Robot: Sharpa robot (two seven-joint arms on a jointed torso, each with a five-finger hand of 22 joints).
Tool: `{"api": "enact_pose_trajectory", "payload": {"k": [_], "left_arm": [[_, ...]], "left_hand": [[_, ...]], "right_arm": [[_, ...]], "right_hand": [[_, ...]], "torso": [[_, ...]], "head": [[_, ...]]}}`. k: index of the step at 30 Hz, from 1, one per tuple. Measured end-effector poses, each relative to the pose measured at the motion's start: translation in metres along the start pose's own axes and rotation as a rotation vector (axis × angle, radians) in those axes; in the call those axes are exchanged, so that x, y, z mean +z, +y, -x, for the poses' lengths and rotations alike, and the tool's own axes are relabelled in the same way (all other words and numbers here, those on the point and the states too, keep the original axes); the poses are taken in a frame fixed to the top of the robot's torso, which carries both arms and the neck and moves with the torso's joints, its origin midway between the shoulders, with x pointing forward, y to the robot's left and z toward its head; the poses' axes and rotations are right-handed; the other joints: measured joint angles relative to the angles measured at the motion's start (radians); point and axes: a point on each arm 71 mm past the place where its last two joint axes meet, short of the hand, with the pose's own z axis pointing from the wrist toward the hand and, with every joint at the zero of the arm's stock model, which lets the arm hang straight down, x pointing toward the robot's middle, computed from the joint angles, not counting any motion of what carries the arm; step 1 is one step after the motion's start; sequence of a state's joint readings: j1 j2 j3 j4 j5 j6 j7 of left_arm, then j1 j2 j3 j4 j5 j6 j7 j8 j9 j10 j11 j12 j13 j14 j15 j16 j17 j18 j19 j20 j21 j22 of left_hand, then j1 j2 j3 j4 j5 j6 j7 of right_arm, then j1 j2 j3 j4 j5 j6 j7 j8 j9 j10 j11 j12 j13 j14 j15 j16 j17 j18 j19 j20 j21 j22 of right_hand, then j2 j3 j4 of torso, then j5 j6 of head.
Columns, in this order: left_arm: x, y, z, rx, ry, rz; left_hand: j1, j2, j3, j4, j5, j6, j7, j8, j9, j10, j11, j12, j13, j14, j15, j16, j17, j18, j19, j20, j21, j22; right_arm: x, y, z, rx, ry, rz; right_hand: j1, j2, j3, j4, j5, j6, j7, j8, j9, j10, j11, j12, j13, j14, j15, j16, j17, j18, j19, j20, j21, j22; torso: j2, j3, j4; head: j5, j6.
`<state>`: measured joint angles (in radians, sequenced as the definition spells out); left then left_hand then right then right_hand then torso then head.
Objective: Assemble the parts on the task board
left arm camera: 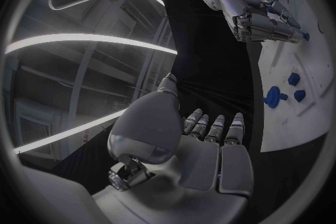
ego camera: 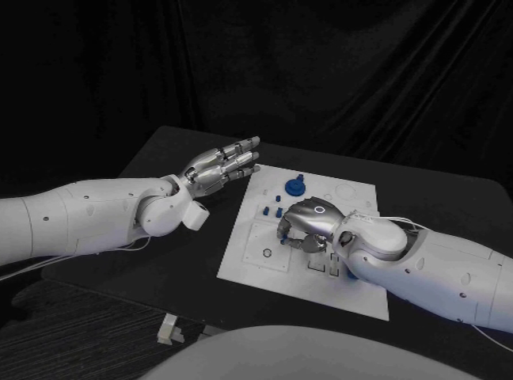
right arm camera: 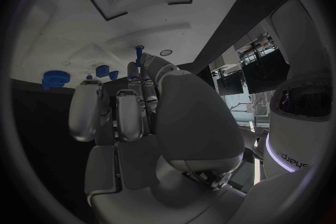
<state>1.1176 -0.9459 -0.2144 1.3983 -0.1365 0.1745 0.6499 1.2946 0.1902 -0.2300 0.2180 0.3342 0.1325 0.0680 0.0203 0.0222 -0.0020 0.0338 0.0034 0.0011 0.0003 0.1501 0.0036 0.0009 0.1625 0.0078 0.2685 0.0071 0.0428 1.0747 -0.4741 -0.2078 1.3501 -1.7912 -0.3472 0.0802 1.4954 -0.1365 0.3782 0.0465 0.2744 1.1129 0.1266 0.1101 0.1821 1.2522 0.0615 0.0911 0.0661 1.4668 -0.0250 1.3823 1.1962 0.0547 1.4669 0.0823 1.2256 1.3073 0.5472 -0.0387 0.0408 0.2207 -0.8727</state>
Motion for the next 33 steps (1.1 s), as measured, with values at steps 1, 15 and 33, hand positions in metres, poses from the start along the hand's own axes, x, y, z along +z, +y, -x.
{"api": "enact_pose_trajectory", "payload": {"k": [1,15,33], "left_arm": [[0.0000,0.0000,0.0001,0.000,0.000,0.000],[0.0002,0.0009,0.0002,-0.002,0.003,0.008],[0.0005,0.0021,0.0004,-0.005,0.007,0.016]], "left_hand": [[0.000,0.000,0.000,0.000,0.000,0.000,0.000,0.000,0.000,0.000,0.000,0.000,0.000,0.000,0.000,0.000,0.000,0.000,0.000,0.000,0.000,0.000],[0.000,0.000,-0.003,0.003,0.000,0.004,0.004,0.000,0.000,0.004,0.003,0.000,0.000,0.000,0.000,0.000,0.000,0.000,0.000,0.000,0.000,0.000],[0.000,0.000,-0.003,0.003,0.000,0.004,0.004,0.000,0.000,0.004,0.003,0.000,0.000,0.000,0.000,0.000,0.001,0.000,0.000,0.000,0.000,0.000]], "right_arm": [[0.0000,0.0002,-0.0003,0.000,0.000,0.000],[0.0012,0.0011,-0.0034,-0.001,0.005,0.001],[0.0019,0.0007,-0.0086,0.004,0.014,-0.007]], "right_hand": [[0.001,0.001,0.001,-0.001,0.000,0.000,0.000,0.000,0.000,0.000,0.000,0.000,0.000,0.000,0.000,0.000,0.000,0.000,0.000,0.000,0.000,0.000],[0.001,0.001,0.001,-0.001,-0.001,0.000,0.000,0.000,-0.001,0.004,0.004,0.001,0.001,0.000,0.000,0.000,-0.001,0.000,0.000,0.000,0.000,0.001],[0.001,0.001,0.004,0.002,-0.010,-0.030,0.010,-0.023,-0.007,-0.017,0.010,-0.010,0.003,-0.001,0.007,0.000,-0.003,0.000,-0.004,0.004,-0.003,0.001]], "torso": [[0.000,0.0000,0.0000],[0.000,0.0000,0.0000],[0.000,0.0001,-0.0001]], "head": [[0.000,0.000],[0.002,0.000],[0.005,0.000]]}}
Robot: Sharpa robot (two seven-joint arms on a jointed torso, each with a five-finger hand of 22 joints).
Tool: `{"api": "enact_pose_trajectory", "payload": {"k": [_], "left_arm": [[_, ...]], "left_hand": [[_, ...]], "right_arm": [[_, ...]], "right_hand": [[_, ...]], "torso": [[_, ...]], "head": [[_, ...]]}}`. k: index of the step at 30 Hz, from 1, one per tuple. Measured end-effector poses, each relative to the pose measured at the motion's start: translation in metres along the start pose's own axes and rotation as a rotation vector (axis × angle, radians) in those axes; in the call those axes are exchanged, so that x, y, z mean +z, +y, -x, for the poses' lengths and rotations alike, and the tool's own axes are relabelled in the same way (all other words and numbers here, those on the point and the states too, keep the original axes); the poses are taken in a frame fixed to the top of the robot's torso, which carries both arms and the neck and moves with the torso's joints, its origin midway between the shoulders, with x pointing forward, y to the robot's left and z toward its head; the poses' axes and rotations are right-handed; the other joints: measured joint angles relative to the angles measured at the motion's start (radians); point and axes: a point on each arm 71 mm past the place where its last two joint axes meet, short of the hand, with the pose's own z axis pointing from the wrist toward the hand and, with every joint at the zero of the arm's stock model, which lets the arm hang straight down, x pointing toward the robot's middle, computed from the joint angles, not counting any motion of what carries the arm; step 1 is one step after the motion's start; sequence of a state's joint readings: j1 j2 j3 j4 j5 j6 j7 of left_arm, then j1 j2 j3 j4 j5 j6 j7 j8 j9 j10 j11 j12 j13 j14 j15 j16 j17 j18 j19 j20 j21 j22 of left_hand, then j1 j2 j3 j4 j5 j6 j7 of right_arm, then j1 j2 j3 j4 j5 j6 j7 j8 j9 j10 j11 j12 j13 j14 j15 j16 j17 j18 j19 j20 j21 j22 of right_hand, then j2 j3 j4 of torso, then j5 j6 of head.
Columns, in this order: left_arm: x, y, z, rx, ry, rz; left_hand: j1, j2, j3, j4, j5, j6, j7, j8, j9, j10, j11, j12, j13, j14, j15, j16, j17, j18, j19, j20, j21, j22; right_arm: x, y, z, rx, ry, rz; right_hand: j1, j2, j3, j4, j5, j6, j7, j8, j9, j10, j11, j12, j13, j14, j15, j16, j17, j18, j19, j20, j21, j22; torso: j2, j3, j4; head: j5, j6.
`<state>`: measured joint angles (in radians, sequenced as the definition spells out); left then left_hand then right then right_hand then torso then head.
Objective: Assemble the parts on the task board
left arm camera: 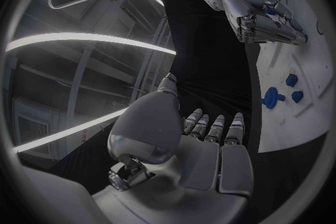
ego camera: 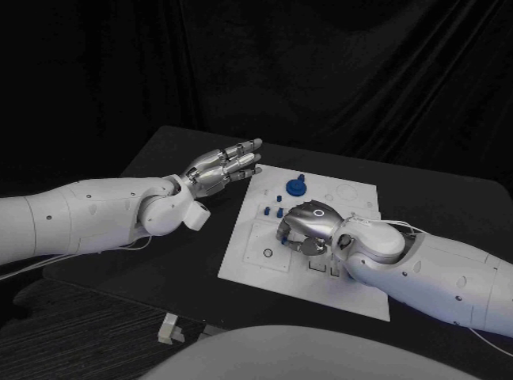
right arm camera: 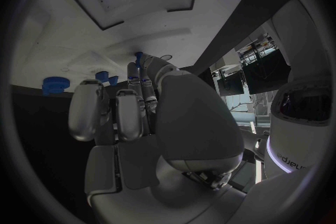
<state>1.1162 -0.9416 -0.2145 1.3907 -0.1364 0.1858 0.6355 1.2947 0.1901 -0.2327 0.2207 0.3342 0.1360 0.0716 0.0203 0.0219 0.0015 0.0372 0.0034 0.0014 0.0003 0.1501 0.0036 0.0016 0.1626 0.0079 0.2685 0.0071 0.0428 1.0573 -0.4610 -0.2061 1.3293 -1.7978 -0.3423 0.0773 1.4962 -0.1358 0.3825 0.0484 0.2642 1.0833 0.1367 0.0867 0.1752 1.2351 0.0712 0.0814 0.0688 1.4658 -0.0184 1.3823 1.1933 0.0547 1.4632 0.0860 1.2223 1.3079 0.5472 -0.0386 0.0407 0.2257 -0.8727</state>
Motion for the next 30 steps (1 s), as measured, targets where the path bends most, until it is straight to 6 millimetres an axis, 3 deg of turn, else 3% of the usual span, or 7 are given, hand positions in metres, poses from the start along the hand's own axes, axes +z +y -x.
{"api": "enact_pose_trajectory", "payload": {"k": [6,12,15,21,24,26,30], "left_arm": [[0.000,0.000,0.000,-0.001,0.001,0.002],[0.000,0.001,0.001,-0.002,0.002,0.004],[0.000,0.001,0.001,-0.002,0.002,0.004],[0.000,0.001,0.001,-0.002,0.002,0.005],[-0.001,0.001,0.001,-0.002,0.001,0.006],[-0.001,0.001,0.002,-0.002,0.001,0.006],[-0.002,0.001,0.002,-0.002,-0.001,0.007]], "left_hand": [[0.000,0.000,0.000,0.000,0.000,0.000,0.000,0.000,0.000,0.000,0.000,0.000,0.000,0.000,0.000,0.000,0.000,0.000,0.000,0.000,0.000,0.000],[0.000,0.000,0.000,0.000,0.000,0.000,0.000,0.000,0.000,0.000,0.000,0.000,0.000,0.000,0.000,0.000,0.000,0.000,0.000,0.000,0.000,0.000],[-0.003,0.003,0.000,0.000,0.000,0.000,0.000,0.004,0.000,0.000,0.000,0.000,0.000,0.000,0.000,0.000,0.000,0.000,0.000,0.000,0.000,0.000],[-0.004,0.004,0.000,0.000,0.000,0.000,0.000,0.004,0.000,0.000,0.000,0.000,0.000,0.000,0.000,0.000,0.000,0.000,0.000,0.000,0.000,0.000],[-0.004,0.004,0.000,0.000,0.000,0.000,0.000,0.004,0.000,0.000,0.000,0.000,0.000,0.000,0.000,0.000,-0.001,0.000,0.000,0.000,0.000,0.000],[-0.004,0.004,0.000,0.000,0.000,0.000,0.000,0.004,0.000,0.000,0.000,0.000,0.000,0.000,0.000,0.000,-0.001,0.000,0.000,0.000,0.000,0.001],[-0.004,0.004,0.000,0.000,0.000,0.000,0.000,0.004,0.000,0.000,0.000,0.000,0.000,0.000,0.000,0.000,-0.001,0.000,0.000,0.000,0.000,0.001]], "right_arm": [[0.000,0.000,-0.001,0.001,0.006,-0.002],[-0.002,-0.001,-0.005,0.004,0.027,-0.008],[-0.004,-0.004,-0.005,0.003,0.032,-0.016],[-0.009,-0.006,-0.004,0.006,0.031,-0.027],[-0.015,-0.008,-0.002,0.006,0.024,-0.035],[-0.020,-0.011,0.003,-0.001,0.009,-0.040],[-0.031,-0.026,0.030,-0.036,-0.062,-0.062]], "right_hand": [[-0.010,-0.010,0.004,0.004,-0.016,-0.025,0.000,-0.014,-0.005,-0.028,0.004,-0.008,-0.001,0.000,0.000,0.000,-0.007,0.000,-0.004,0.004,-0.008,0.000],[-0.039,-0.038,-0.002,0.018,-0.073,-0.121,-0.010,-0.023,-0.028,-0.134,0.012,-0.016,-0.004,0.000,0.000,-0.019,-0.040,0.016,-0.018,-0.004,-0.047,0.000],[-0.050,-0.040,-0.032,0.028,-0.100,-0.197,-0.051,-0.023,-0.051,-0.231,0.021,-0.016,-0.004,0.000,0.000,-0.030,-0.053,0.016,-0.027,-0.002,-0.067,0.000],[-0.050,-0.039,-0.128,0.039,-0.126,-0.257,-0.077,-0.023,-0.080,-0.341,0.026,-0.004,-0.004,0.000,0.000,-0.039,-0.071,0.016,-0.034,-0.001,-0.099,0.000],[-0.037,-0.054,-0.224,0.122,-0.159,-0.337,-0.091,-0.023,-0.101,-0.422,0.032,-0.001,-0.003,-0.020,0.005,-0.061,-0.103,0.032,-0.061,0.007,-0.151,0.000],[-0.025,-0.084,-0.269,0.222,-0.169,-0.338,-0.085,-0.023,-0.106,-0.447,0.036,0.016,-0.002,-0.024,0.008,-0.061,-0.105,0.032,-0.063,0.009,-0.159,0.000],[-0.055,-0.104,-0.293,0.248,-0.180,-0.310,-0.081,-0.016,-0.105,-0.459,0.031,0.032,-0.002,-0.024,0.008,-0.054,-0.094,0.032,-0.063,0.009,-0.159,0.000]], "torso": [[0.000,0.0000,0.0001],[0.000,0.0000,0.0000],[0.000,0.0001,-0.0001],[0.000,0.0001,-0.0003],[0.000,0.0001,-0.0001],[0.000,0.0002,-0.0001],[0.000,0.0003,-0.0001]], "head": [[-0.004,0.000],[-0.011,0.000],[-0.011,0.000],[-0.011,0.000],[-0.015,0.000],[-0.016,0.000],[-0.017,0.000]]}}
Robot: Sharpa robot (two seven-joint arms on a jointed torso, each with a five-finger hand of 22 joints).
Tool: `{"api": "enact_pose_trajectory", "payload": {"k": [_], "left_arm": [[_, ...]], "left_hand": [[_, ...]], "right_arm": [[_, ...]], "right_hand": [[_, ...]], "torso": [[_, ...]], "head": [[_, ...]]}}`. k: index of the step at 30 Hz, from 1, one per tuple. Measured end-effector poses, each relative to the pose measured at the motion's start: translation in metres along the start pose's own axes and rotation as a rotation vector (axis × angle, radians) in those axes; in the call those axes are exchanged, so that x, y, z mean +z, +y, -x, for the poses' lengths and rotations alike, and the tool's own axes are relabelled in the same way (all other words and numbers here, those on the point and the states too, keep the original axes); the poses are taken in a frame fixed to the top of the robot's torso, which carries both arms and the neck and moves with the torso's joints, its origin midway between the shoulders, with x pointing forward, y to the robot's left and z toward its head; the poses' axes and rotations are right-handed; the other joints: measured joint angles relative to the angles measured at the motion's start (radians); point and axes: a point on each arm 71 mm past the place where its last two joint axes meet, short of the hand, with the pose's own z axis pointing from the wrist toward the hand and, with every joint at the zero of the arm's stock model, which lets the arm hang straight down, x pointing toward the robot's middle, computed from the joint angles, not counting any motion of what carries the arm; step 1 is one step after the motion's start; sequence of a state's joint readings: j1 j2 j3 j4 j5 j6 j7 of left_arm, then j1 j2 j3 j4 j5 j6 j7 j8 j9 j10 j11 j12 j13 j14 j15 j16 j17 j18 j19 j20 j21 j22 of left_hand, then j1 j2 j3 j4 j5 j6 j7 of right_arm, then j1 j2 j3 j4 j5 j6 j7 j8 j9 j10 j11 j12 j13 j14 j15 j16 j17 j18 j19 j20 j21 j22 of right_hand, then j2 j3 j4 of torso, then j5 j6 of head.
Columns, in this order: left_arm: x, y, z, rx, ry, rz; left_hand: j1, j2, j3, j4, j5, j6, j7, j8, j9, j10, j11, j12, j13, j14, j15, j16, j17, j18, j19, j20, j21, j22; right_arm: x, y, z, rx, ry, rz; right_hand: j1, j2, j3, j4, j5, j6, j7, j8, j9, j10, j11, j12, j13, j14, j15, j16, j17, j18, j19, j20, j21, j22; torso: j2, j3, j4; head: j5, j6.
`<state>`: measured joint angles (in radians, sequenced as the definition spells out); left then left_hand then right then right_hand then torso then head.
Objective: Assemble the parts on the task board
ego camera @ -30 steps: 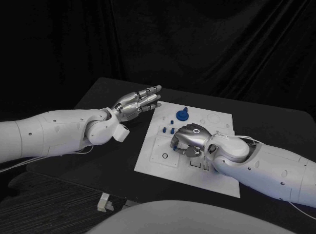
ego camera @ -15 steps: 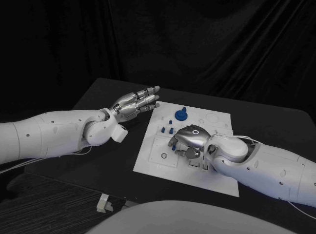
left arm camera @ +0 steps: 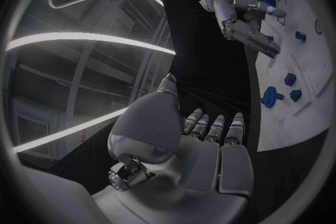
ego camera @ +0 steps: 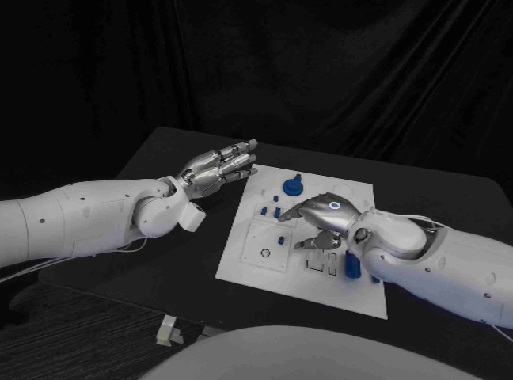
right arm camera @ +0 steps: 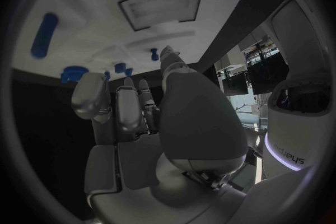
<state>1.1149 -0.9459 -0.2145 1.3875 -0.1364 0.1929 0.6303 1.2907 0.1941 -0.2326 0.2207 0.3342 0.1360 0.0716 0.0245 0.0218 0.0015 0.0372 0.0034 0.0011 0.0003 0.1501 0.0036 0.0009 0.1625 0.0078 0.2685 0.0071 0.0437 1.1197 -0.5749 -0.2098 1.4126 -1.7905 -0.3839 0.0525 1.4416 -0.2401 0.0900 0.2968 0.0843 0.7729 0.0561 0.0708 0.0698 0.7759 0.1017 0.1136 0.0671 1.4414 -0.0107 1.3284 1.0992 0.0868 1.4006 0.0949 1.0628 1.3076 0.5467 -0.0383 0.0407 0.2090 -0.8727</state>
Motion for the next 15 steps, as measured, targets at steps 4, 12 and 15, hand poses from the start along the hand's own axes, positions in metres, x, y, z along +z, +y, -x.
{"api": "enact_pose_trajectory", "payload": {"k": [4,12,15], "left_arm": [[0.000,0.000,0.000,0.000,0.000,0.001],[0.001,0.001,-0.001,-0.002,0.003,0.003],[0.001,0.001,-0.001,-0.002,0.004,0.003]], "left_hand": [[0.000,0.000,0.000,0.000,0.000,0.000,0.000,0.000,0.000,0.000,0.000,0.000,0.000,0.000,0.000,0.000,0.000,0.000,0.002,0.002,0.000,0.001],[0.000,0.000,0.000,0.000,0.000,0.000,0.000,0.000,0.001,0.000,0.000,0.000,0.000,0.000,0.000,0.000,0.000,0.000,0.004,0.004,0.000,0.004],[0.004,0.004,0.000,0.000,0.000,0.000,0.000,0.000,0.001,0.000,0.000,0.000,0.000,0.000,0.000,0.000,0.000,0.000,0.004,0.004,0.000,0.006]], "right_arm": [[-0.008,-0.022,0.035,-0.024,-0.071,-0.044],[-0.027,-0.059,0.064,0.002,-0.048,-0.168],[-0.032,-0.067,0.060,0.019,-0.009,-0.200]], "right_hand": [[-0.016,0.014,0.000,0.000,0.000,0.017,0.004,0.002,0.002,-0.005,0.001,0.018,0.001,0.002,-0.001,0.008,0.015,0.000,0.000,0.000,0.003,0.000],[-0.100,-0.020,-0.062,0.003,-0.028,0.040,-0.009,0.010,0.004,-0.005,0.001,0.045,0.002,0.010,-0.002,0.013,0.021,0.000,0.004,-0.004,0.011,0.000],[-0.140,-0.031,-0.093,0.004,-0.028,0.050,-0.043,0.010,0.004,-0.005,0.001,0.057,0.002,0.015,-0.007,0.027,0.037,0.000,0.015,-0.007,0.026,0.000]], "torso": [[0.000,0.0000,0.0000],[-0.001,-0.0001,0.0000],[-0.001,-0.0001,0.0001]], "head": [[-0.002,0.000],[-0.012,0.000],[-0.013,0.000]]}}
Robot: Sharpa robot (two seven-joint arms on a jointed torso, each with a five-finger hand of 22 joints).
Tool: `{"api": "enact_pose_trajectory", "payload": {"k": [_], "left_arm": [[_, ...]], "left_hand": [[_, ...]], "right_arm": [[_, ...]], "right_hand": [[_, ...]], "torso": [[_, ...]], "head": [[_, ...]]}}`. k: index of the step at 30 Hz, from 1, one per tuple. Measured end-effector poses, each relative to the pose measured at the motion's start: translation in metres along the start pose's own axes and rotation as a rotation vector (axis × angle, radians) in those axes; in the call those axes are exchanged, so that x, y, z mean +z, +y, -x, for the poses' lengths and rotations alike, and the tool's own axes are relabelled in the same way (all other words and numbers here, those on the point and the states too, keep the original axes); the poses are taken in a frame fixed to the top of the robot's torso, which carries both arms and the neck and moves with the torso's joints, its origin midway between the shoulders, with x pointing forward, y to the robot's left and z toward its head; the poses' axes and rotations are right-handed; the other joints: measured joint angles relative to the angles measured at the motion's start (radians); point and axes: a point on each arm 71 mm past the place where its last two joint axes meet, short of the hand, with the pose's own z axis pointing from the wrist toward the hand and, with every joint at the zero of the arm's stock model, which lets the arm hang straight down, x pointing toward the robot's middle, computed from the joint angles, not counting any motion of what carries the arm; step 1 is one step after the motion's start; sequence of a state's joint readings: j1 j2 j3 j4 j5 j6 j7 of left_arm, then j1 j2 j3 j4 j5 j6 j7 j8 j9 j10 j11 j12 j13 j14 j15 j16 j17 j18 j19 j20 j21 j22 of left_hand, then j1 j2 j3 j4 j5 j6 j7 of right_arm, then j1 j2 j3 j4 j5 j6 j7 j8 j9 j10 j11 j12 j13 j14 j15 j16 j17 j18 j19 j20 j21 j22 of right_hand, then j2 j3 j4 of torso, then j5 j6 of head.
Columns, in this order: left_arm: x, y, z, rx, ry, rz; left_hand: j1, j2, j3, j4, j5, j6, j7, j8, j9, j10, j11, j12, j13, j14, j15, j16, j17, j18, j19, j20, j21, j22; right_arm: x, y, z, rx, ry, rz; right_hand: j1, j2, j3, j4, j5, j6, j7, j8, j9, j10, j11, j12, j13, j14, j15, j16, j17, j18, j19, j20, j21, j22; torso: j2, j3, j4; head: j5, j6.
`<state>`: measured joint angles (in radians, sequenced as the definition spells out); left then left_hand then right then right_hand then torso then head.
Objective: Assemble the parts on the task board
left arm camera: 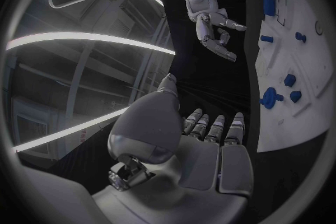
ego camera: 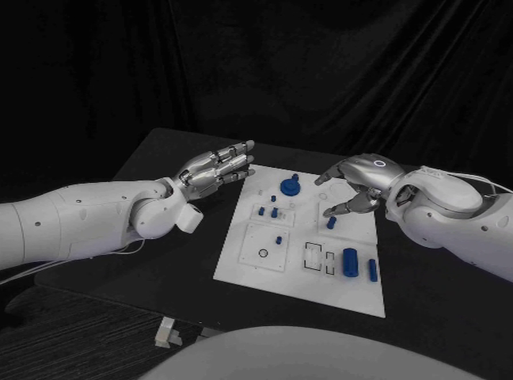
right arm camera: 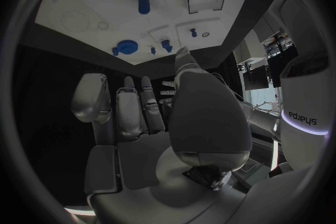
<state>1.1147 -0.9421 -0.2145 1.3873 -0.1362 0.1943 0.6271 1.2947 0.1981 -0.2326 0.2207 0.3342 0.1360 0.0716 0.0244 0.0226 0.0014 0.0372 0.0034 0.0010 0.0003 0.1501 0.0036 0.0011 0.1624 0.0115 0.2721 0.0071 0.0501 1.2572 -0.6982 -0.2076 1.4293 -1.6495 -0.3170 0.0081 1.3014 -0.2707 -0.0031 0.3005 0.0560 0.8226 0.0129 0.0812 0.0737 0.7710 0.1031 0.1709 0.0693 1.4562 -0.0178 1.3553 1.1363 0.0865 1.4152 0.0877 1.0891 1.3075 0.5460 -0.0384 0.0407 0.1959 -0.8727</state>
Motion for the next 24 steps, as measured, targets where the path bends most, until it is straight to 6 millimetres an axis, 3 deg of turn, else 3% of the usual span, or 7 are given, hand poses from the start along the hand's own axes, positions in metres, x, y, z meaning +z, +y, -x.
{"api": "enact_pose_trajectory", "payload": {"k": [2,5,8,10,13,20,24], "left_arm": [[0.001,0.000,-0.001,-0.001,0.001,0.000],[0.001,0.000,-0.001,-0.001,0.003,0.000],[0.001,0.000,-0.001,-0.002,0.003,0.000],[0.001,0.000,-0.001,-0.002,0.004,0.000],[0.001,0.000,-0.002,-0.002,0.004,0.000],[0.002,0.001,-0.002,-0.003,0.005,0.000],[0.002,0.001,-0.003,-0.003,0.007,0.000]], "left_hand": [[0.000,0.000,0.000,0.000,0.000,0.000,0.000,0.000,0.000,0.000,0.000,0.000,0.000,0.000,0.000,0.000,0.000,0.000,0.000,0.000,0.000,0.001],[0.000,0.000,0.000,0.000,0.000,0.000,0.000,0.000,0.000,0.000,0.000,0.000,0.000,0.000,0.000,0.000,0.000,0.000,0.000,0.000,0.000,0.001],[0.000,0.000,0.000,0.000,0.000,0.000,0.000,0.000,0.000,0.000,0.000,0.000,0.000,0.000,0.000,0.000,0.000,0.000,0.000,0.000,0.000,0.002],[0.000,0.000,0.000,0.000,0.000,0.000,0.000,0.000,0.000,0.000,0.000,0.000,0.000,0.000,0.000,0.000,0.000,0.000,0.000,0.000,0.000,0.002],[0.000,0.000,0.000,0.000,0.000,0.000,0.000,0.000,0.000,0.000,0.000,0.000,0.000,0.000,0.000,0.000,0.000,0.000,0.000,0.000,0.000,0.004],[0.000,0.000,0.000,0.000,0.000,0.000,0.000,0.000,0.000,0.000,0.000,0.000,0.000,0.000,0.000,0.000,0.000,0.000,0.004,0.004,0.000,0.004],[0.000,0.000,0.000,0.000,0.004,0.000,0.000,0.000,0.000,0.000,0.000,0.000,0.000,0.000,0.000,0.000,0.000,0.000,0.004,0.004,0.000,0.004]], "right_arm": [[-0.002,-0.006,-0.004,0.010,0.029,-0.021],[-0.004,-0.011,-0.014,0.025,0.070,-0.044],[-0.006,-0.015,-0.023,0.038,0.103,-0.059],[-0.006,-0.016,-0.028,0.046,0.120,-0.065],[-0.007,-0.016,-0.036,0.056,0.142,-0.067],[-0.004,-0.013,-0.050,0.073,0.175,-0.057],[-0.003,-0.013,-0.056,0.079,0.187,-0.056]], "right_hand": [[-0.002,0.002,0.000,0.000,0.000,0.000,-0.022,0.000,0.000,0.000,0.000,0.002,0.000,0.001,0.001,0.001,0.005,0.000,0.000,0.000,0.004,0.000],[0.006,0.011,0.011,-0.001,0.000,-0.002,-0.026,0.000,-0.002,0.011,0.003,0.014,0.000,0.004,0.004,0.001,0.007,0.000,0.004,0.003,0.009,0.000],[0.030,0.034,0.030,-0.003,0.000,0.015,-0.008,0.000,-0.002,0.033,0.007,0.030,0.000,0.005,0.005,0.001,0.007,0.000,0.008,0.007,0.011,0.000],[0.030,0.051,0.043,-0.003,0.000,0.027,0.015,0.000,-0.001,0.058,0.006,0.043,0.000,0.006,0.006,0.005,0.010,0.000,0.013,0.006,0.023,0.000],[0.035,0.065,0.053,-0.005,0.002,0.041,0.036,0.000,-0.001,0.084,0.004,0.053,0.000,0.006,0.006,0.008,0.016,0.000,0.015,0.007,0.031,0.000],[0.103,0.133,0.100,-0.033,0.126,0.062,0.060,0.000,-0.001,0.127,-0.001,0.060,-0.003,0.006,0.006,0.008,0.014,0.000,0.018,0.011,0.031,0.000],[0.142,0.147,0.114,-0.066,0.188,0.069,0.067,0.000,-0.001,0.136,-0.004,0.060,-0.003,0.010,0.010,0.008,0.010,0.000,0.018,0.011,0.031,0.000]], "torso": [[0.000,-0.0001,0.0000],[0.000,-0.0004,0.0000],[0.000,-0.0008,-0.0001],[0.001,-0.0008,-0.0001],[0.001,-0.0007,-0.0008],[0.002,0.0001,-0.0007],[0.002,0.0002,-0.0001]], "head": [[0.000,0.000],[0.000,0.000],[0.000,0.000],[0.000,0.000],[-0.001,0.000],[-0.007,0.000],[-0.007,0.000]]}}
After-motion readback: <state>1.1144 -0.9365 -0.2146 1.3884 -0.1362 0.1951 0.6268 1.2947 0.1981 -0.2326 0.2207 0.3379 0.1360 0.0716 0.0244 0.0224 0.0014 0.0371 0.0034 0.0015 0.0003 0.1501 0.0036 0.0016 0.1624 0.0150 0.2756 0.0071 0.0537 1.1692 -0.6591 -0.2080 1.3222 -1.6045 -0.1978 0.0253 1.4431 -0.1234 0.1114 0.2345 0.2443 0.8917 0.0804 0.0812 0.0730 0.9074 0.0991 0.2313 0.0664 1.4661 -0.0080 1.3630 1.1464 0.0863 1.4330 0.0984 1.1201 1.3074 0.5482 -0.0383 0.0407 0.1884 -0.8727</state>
